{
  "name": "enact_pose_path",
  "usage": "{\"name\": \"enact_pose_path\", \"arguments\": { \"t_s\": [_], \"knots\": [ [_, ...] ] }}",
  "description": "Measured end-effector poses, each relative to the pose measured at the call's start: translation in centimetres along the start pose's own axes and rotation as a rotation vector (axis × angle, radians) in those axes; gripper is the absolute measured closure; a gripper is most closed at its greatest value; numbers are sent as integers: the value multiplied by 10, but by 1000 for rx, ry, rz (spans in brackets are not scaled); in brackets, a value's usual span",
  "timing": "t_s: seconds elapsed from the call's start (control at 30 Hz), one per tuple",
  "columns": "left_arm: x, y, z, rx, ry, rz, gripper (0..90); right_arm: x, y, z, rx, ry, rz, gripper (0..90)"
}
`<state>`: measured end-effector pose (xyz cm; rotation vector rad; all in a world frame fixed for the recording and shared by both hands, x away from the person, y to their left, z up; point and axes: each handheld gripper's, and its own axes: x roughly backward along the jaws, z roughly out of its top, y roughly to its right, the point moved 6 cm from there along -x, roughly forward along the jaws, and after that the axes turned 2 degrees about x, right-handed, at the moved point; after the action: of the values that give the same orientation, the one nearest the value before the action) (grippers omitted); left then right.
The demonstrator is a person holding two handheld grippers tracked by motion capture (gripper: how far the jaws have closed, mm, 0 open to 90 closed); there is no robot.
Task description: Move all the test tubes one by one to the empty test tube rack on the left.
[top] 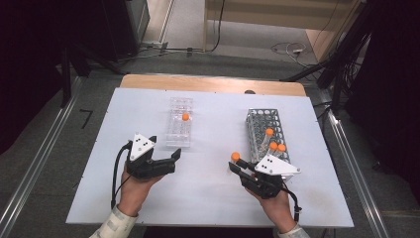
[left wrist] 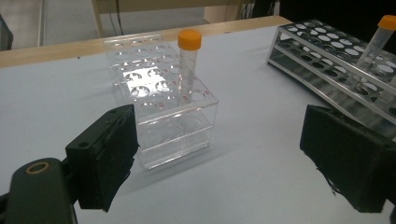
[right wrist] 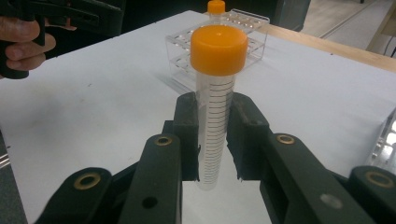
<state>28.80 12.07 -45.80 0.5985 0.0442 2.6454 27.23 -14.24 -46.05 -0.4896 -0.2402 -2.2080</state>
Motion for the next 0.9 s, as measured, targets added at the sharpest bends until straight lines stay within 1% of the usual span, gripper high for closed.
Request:
{"name": "enact_pose_path", "arguments": {
  "t_s": [0.2,0.3,0.43,0.63,0.9],
  "knots": [
    [0,10,0,-4,4,-37,133,-9,-5,2,17,-6,10,722],
    [0,16,1,-11,3,-57,134,-15,-8,2,16,-16,14,722],
    [-1,25,1,-23,5,-82,140,-24,-12,0,29,-29,25,722],
    [-3,36,2,-44,8,-103,148,-35,-20,1,40,-40,44,722],
    [-4,51,3,-66,8,-141,156,-50,-31,6,59,-49,73,722]
  ]
}}
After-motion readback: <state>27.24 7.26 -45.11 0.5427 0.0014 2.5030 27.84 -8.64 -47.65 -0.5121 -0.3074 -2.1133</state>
